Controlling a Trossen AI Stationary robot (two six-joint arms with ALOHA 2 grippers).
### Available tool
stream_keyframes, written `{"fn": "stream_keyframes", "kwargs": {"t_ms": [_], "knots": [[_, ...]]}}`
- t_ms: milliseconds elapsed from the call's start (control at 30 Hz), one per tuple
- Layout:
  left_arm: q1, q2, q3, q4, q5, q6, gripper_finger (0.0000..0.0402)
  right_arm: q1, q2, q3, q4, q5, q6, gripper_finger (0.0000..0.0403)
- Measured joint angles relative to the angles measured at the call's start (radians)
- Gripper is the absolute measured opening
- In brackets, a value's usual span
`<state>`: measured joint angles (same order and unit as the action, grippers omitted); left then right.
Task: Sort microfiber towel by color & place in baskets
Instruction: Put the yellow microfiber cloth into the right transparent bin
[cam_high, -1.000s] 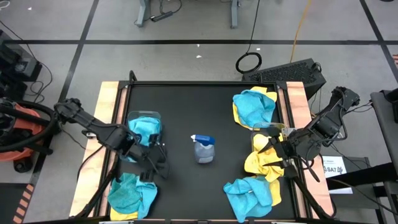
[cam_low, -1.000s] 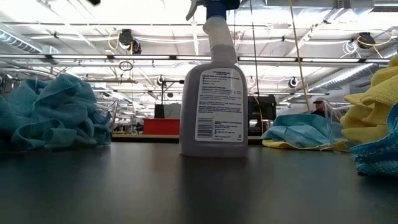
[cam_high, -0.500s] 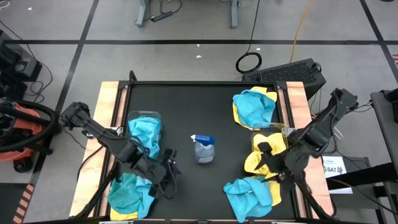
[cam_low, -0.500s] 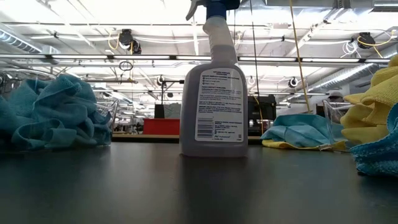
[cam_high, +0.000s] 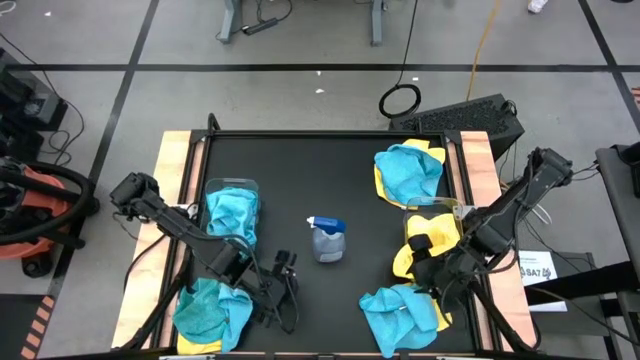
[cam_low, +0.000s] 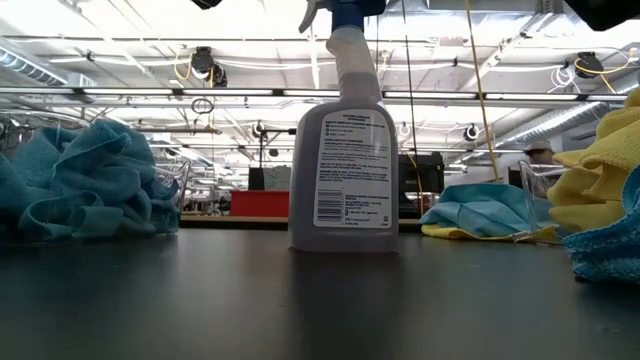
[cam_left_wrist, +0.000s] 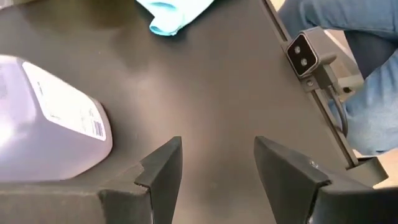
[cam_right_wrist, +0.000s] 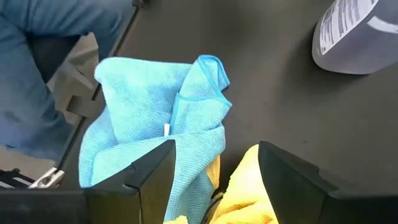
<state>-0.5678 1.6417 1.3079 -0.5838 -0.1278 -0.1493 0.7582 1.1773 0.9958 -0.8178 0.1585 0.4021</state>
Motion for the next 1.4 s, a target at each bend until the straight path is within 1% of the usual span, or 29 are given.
{"fn": "stream_keyframes", "kwargs": {"t_ms": [167,367,567,867,1000,1167,1400], "knots": [[-0.003,-0.001,0.000,0.018,0.000,0.016,0.0205,-0.007,0.028,0.000,-0.003,0.009,-0.001,0.0219],[-0.002,-0.001,0.000,0.032,0.001,0.033,0.0205,-0.011,0.060,0.000,-0.040,0.053,-0.002,0.0202],[-0.002,-0.001,0.000,0.033,0.001,0.032,0.0205,-0.030,0.104,0.000,-0.069,0.055,-0.002,0.0182],[-0.002,-0.001,0.000,0.054,0.001,0.033,0.0205,-0.057,0.208,0.000,-0.119,0.049,-0.028,0.0159],[-0.002,-0.001,0.000,0.054,0.001,0.034,0.0205,-0.064,0.223,0.000,-0.155,0.049,-0.022,0.0148],[-0.002,-0.001,0.000,0.054,0.001,0.035,0.0205,-0.065,0.225,0.005,-0.165,0.053,-0.025,0.0110],[-0.002,-0.001,0.000,0.055,0.001,0.043,0.0205,-0.065,0.225,0.033,-0.205,0.055,-0.048,0.0015]]}}
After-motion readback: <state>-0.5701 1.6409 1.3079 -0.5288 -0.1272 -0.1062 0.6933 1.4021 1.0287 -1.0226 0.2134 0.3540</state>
